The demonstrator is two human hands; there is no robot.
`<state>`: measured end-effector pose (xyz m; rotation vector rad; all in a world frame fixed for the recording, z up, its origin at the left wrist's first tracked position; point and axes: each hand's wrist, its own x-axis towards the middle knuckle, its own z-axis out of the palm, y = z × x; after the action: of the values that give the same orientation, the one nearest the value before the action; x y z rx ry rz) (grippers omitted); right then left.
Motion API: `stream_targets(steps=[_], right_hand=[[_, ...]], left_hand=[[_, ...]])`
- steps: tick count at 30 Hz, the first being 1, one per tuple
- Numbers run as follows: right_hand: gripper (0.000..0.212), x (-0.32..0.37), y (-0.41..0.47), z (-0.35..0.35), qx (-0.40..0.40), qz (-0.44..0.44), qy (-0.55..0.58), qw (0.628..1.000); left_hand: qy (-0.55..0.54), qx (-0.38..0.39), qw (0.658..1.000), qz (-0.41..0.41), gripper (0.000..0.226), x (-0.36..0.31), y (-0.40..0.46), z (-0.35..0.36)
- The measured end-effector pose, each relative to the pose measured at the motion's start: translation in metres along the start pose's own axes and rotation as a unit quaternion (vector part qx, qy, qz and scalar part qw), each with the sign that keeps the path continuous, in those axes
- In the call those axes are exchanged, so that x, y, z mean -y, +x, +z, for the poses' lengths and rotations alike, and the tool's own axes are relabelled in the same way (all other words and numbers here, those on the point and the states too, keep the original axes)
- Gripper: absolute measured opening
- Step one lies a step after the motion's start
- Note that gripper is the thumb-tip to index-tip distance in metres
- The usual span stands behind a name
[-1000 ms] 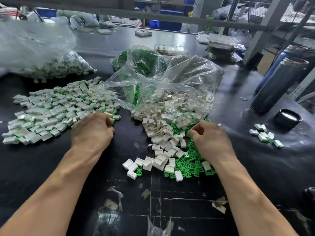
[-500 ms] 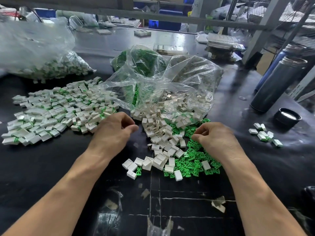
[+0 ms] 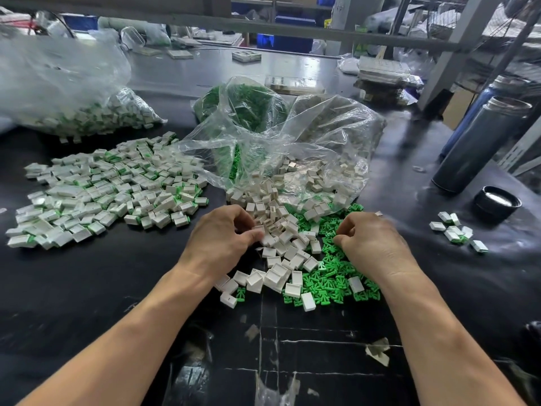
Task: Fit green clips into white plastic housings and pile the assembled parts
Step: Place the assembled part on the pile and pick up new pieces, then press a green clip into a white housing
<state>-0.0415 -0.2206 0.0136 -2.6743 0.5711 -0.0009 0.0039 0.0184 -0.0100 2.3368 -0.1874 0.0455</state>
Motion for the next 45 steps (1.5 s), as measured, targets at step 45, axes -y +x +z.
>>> stream_targets(steps=[45], right_hand=[[0.019, 0.039, -0.032, 0.031, -0.02, -0.218, 0.42, 0.881]], left_hand=[[-0.41, 0.132, 0.902, -0.044, 0.024, -0.023, -0.014, -0.014]])
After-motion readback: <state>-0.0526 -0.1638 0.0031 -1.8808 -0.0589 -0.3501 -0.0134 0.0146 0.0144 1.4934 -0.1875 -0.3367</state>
